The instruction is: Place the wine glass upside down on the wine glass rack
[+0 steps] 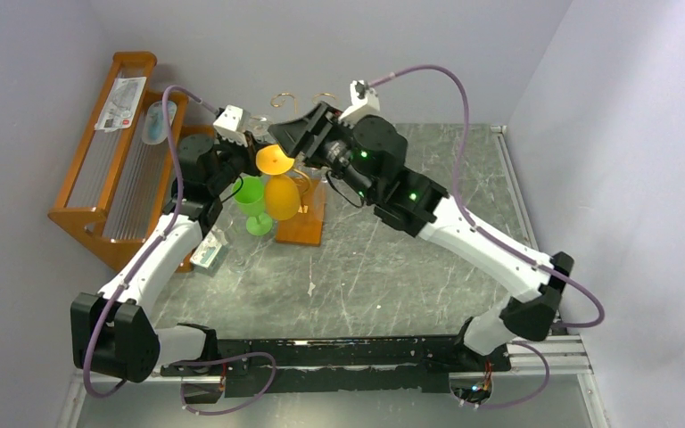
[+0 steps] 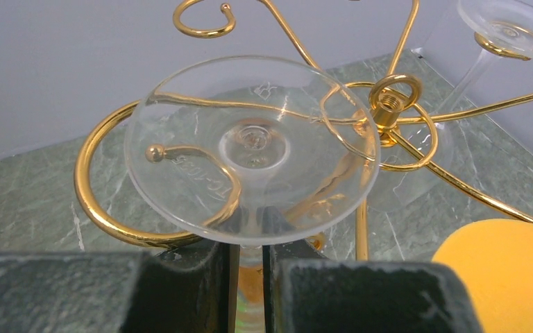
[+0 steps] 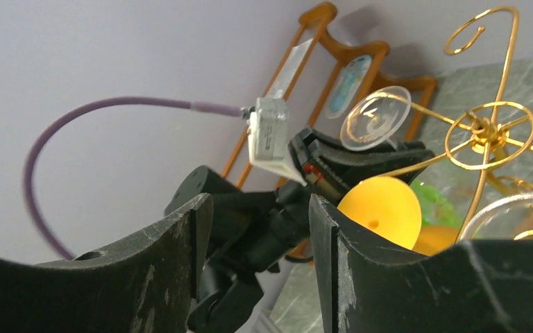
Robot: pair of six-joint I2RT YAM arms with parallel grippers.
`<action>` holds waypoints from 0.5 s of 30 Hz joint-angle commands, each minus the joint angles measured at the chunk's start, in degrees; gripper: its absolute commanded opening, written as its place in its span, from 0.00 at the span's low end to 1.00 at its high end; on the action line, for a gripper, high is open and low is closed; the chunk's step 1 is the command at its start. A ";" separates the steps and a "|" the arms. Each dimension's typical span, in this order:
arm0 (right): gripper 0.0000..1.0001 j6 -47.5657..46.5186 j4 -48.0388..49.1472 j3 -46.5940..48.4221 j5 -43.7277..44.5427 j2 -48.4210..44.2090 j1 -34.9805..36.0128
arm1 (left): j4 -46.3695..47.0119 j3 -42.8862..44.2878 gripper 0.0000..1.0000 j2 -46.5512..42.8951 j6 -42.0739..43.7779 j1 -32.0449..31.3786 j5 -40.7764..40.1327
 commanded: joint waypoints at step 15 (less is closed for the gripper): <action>0.54 -9.54 -18.36 26.71 0.82 22.77 -4.64 | 11.88 -5.34 0.05 -6.26 2.89 0.07 -0.33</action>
